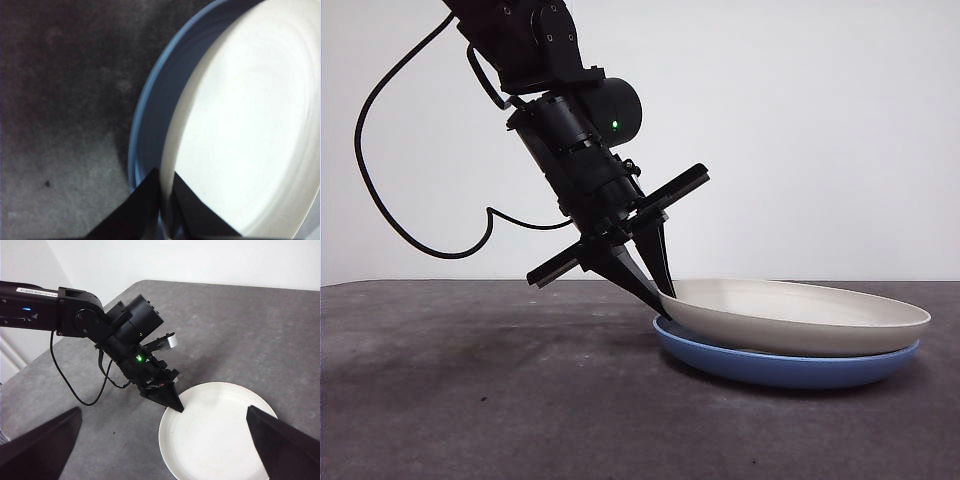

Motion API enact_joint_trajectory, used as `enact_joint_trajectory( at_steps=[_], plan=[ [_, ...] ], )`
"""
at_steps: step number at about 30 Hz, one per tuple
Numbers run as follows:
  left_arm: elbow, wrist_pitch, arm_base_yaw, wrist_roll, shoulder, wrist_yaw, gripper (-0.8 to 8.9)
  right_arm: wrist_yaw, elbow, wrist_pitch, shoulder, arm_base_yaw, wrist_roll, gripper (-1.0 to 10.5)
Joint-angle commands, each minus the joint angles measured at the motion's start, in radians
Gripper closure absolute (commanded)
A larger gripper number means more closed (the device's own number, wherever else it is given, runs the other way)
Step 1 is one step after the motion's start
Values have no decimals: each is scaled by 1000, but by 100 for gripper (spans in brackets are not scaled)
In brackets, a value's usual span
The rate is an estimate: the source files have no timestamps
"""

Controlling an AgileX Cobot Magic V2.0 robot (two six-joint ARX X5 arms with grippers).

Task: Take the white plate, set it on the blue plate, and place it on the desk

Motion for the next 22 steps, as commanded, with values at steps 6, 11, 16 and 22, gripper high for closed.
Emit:
enact_joint_trajectory(
  at_steps=[6,11,16,22],
  plan=[
    [27,-9,-3,5,23,-2,518,-3,19,3,3,5,1,363],
    [28,-18,-1,5,9,-2,393,-2,19,-1,3,5,-2,363],
    [55,-24,-1,21,-17,-2,362,-2,19,-1,3,5,-2,363],
    [104,-44,-3,37,-41,1,361,-2,19,-2,3,5,-2,363]
  ],
)
